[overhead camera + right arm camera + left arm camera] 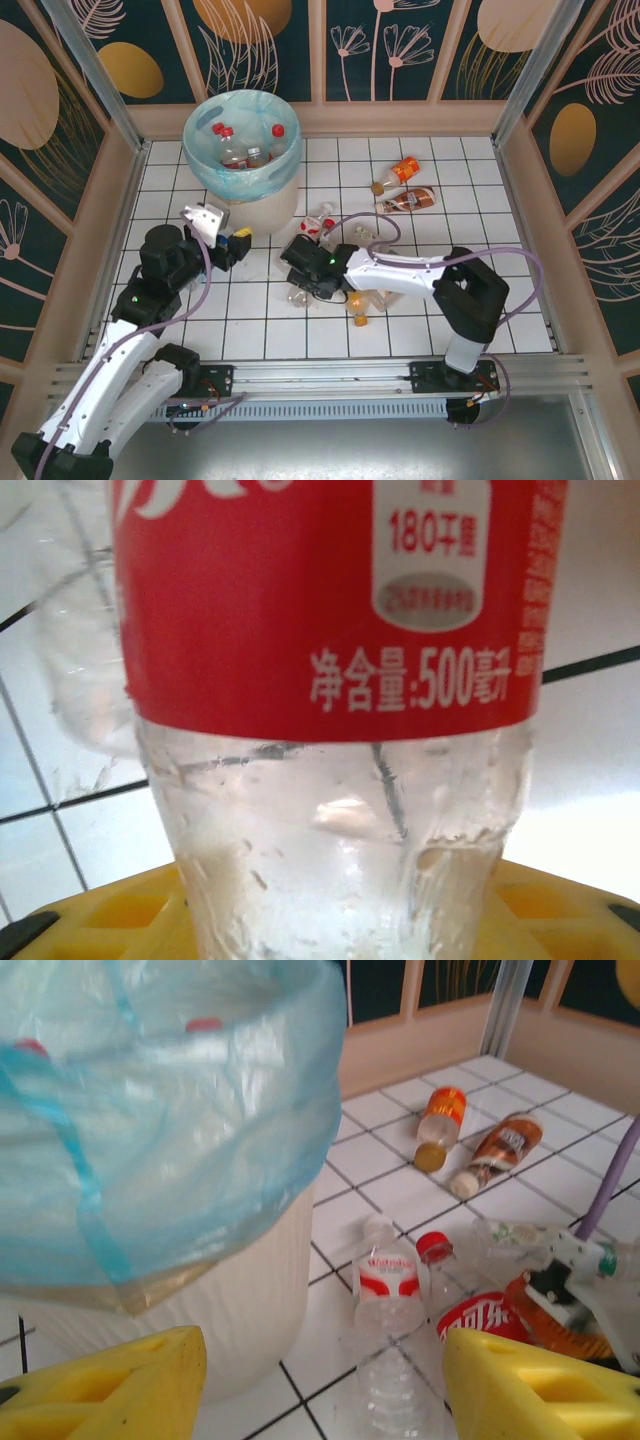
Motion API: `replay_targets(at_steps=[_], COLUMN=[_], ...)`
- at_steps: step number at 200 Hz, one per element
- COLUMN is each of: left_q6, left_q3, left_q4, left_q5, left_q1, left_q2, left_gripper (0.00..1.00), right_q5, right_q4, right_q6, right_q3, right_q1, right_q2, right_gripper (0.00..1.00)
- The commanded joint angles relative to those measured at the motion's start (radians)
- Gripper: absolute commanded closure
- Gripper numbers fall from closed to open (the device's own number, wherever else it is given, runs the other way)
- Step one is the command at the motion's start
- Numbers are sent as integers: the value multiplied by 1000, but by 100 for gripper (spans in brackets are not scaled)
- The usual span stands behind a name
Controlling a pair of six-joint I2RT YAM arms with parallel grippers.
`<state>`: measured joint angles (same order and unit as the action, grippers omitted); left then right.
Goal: Put the plastic bottles in the bin
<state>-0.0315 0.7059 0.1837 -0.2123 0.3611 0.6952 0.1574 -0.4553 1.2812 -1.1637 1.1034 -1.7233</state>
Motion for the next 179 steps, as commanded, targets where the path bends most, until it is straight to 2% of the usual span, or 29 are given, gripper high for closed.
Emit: replay_targets(at_steps=[1,39,75,98,134,179], left_q6=[53,143,195,232,302,364], left_q3=[95,233,340,424,524,641], left_q4=[-4,-31,-39,-20,-70,-155], left_q5=[-59,-118,-186,-225,-337,-478], left_q1=[2,2,1,1,1,2], left_q2=[14,73,158,238,344,478], left_gripper=[35,36,36,36,36,36], right_q5=[103,260,388,364,221,153], right_q4=[-114,-197,-112,31,288,376], right_q6=[-27,-87,-215,-362,-653,-914], right_q3=[-27,-38,30,115,242,247], right_q1=[32,95,151,151,137,100], right_q2=[72,188,353,489,721,853], right_gripper=[47,52,54,55,58,63])
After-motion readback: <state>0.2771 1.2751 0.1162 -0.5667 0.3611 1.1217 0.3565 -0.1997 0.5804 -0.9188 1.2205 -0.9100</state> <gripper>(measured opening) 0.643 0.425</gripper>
